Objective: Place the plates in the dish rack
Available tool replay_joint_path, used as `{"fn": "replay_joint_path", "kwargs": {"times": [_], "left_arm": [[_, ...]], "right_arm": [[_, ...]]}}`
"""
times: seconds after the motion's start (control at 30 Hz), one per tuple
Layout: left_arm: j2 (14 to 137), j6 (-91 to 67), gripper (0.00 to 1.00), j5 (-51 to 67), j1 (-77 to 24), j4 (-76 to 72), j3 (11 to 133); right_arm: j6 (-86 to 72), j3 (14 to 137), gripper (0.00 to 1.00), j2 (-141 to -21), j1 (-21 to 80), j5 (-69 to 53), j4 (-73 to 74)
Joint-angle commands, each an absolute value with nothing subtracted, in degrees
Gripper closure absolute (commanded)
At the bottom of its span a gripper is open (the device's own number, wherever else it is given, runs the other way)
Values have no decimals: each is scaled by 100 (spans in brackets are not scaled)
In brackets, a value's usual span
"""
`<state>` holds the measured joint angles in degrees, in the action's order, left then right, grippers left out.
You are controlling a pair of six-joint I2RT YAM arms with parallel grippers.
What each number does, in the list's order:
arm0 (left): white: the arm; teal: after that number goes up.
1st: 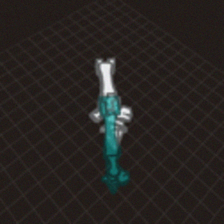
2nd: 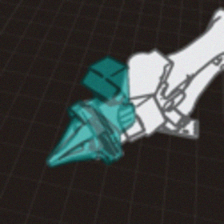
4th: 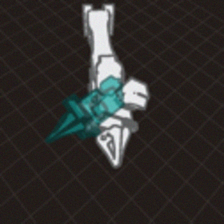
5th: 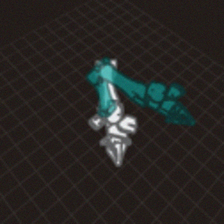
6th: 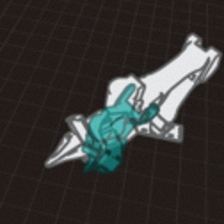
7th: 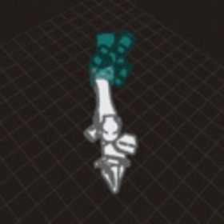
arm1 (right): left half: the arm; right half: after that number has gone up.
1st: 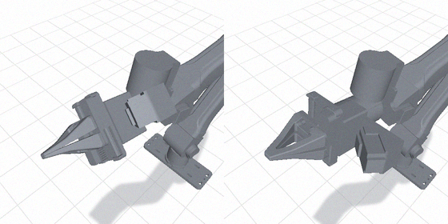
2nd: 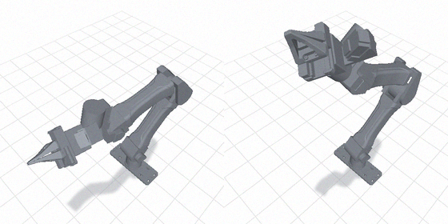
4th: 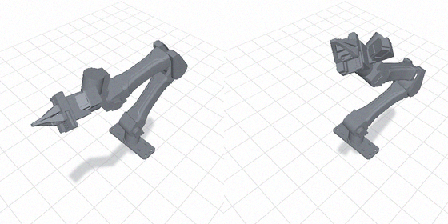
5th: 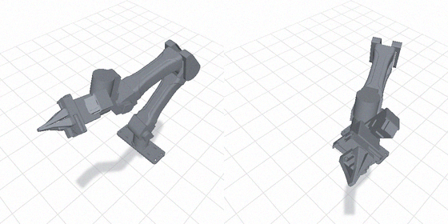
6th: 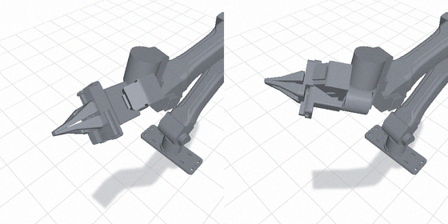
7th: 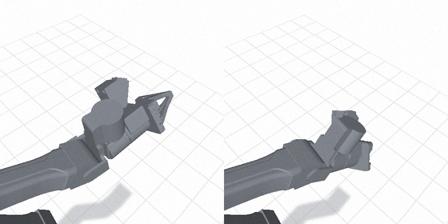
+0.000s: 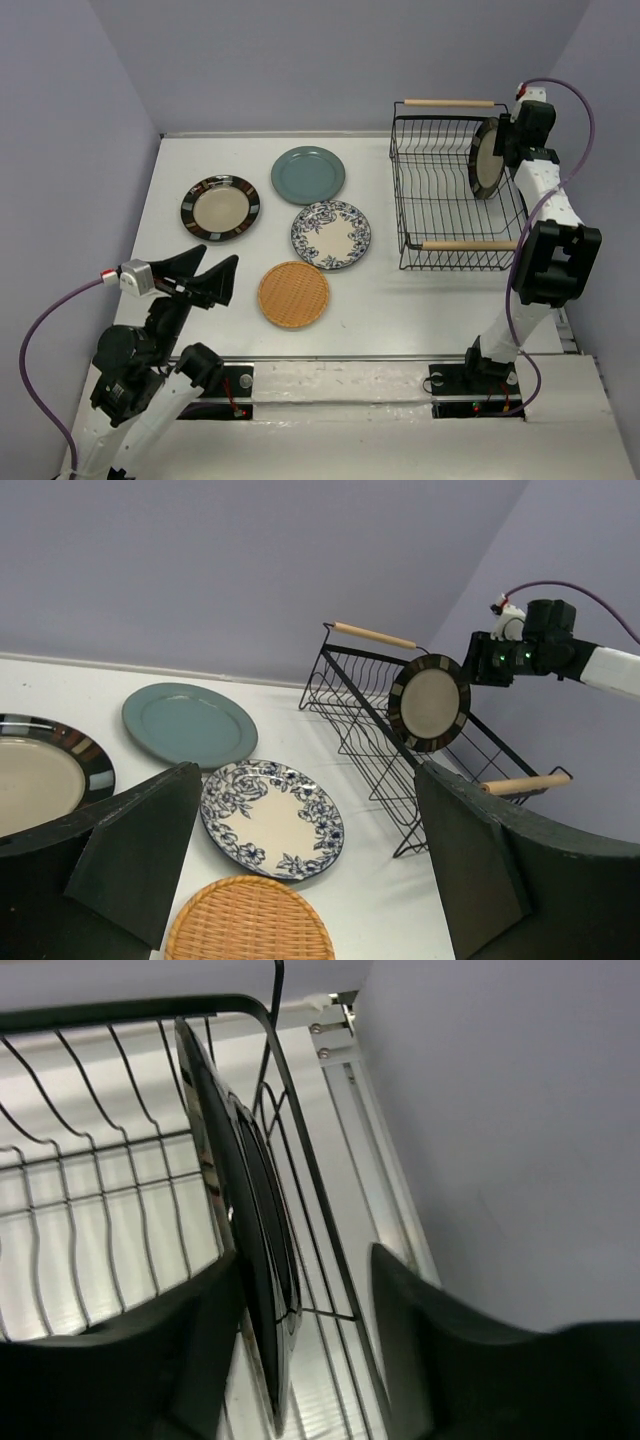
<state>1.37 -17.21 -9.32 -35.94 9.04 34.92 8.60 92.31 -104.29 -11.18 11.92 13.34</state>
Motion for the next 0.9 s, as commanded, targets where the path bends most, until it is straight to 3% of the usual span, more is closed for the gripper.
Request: {"fn": "replay_joint_path", "kwargs": {"times": [0.0,0.1,0.6,0.83,0.87], "left_arm": [[342,-1960,1,-1450,-3621,712,3507],[509,-2013,1,-1643,-3630,738,3498],[2431,-2171,1,-1713,-3551,1125,3832],[4279,-2960,1,-1899,-3323,932,4447],[4533,-3249,4,-1864,-3053,879,4465]], "right_arm": [[449,9430,34,-10266,-1116,1231,896],[106,9640,26,-10195,-1116,1117,1045],[-1361,9809,20,-9424,-757,-201,1521],[-2311,8422,20,-8149,376,-1037,809],[-2355,8063,20,-7843,674,-1142,704]]}}
